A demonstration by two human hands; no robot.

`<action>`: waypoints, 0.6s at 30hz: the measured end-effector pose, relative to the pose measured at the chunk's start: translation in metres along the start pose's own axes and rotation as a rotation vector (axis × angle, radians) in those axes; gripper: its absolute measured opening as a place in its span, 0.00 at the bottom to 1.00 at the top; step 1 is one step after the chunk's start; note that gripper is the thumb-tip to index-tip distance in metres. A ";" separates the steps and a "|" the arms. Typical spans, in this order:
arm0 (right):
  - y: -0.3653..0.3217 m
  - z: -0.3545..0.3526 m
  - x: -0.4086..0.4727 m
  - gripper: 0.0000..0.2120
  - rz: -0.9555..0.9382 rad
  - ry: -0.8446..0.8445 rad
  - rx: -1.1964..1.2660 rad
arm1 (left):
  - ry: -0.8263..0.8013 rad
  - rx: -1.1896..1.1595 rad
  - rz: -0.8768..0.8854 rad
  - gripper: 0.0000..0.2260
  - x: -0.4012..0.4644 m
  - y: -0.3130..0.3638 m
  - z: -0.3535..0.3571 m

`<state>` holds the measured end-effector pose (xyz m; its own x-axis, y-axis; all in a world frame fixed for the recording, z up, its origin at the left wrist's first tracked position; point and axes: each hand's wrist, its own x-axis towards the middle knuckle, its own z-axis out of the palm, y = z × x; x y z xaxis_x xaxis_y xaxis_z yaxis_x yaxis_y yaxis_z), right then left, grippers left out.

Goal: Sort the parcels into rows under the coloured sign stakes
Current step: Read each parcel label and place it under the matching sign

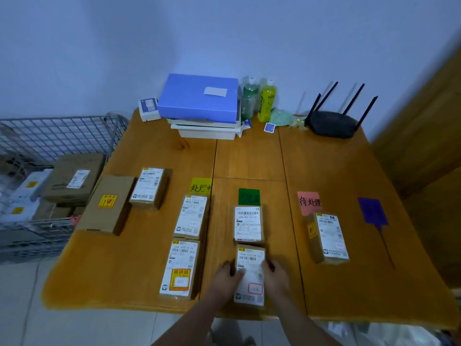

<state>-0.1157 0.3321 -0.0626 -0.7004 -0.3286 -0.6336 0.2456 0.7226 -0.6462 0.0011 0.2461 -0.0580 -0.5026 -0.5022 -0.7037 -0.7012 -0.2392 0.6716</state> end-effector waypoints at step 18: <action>-0.212 0.173 -0.016 0.12 -0.412 -0.232 -0.163 | 0.645 0.046 -0.014 0.19 0.038 0.046 -0.276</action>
<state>-0.0405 0.0791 0.0107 -0.5447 -0.7201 -0.4298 -0.1406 0.5837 -0.7997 0.0890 -0.0130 0.0100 -0.0986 -0.9012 -0.4220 -0.7336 -0.2207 0.6428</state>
